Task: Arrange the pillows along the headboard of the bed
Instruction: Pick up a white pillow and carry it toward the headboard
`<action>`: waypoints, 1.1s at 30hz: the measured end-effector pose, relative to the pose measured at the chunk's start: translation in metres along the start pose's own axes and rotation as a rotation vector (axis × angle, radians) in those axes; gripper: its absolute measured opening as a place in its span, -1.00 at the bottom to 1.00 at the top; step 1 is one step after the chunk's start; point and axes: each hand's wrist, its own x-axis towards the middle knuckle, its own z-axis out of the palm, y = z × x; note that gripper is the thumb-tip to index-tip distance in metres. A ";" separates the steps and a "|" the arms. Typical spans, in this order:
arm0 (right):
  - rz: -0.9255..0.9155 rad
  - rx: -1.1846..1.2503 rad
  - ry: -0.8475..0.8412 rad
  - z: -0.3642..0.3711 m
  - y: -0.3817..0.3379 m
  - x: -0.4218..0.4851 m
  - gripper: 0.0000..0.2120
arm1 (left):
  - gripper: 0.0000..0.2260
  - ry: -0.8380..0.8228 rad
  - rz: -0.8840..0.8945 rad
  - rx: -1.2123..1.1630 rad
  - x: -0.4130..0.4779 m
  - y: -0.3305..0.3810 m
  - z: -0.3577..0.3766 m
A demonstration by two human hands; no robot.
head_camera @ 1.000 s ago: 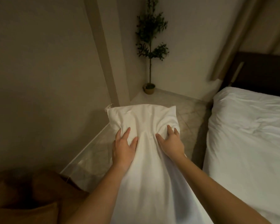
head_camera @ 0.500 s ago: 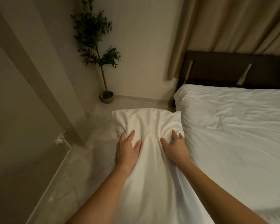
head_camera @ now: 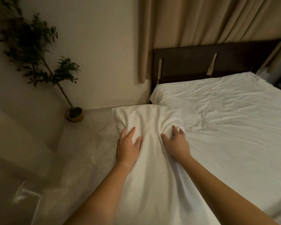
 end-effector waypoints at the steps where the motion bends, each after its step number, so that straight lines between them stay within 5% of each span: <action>1: 0.013 0.001 0.008 -0.001 -0.001 0.019 -0.18 | -0.50 -0.012 0.012 -0.004 0.020 0.005 0.007; 19: 0.161 0.041 0.214 -0.089 -0.036 0.322 -0.22 | -0.52 -0.141 0.230 -0.058 0.345 0.147 0.122; 33: 0.494 0.052 0.339 -0.089 -0.045 0.573 -0.23 | -0.53 -0.412 0.364 -0.057 0.617 0.201 0.274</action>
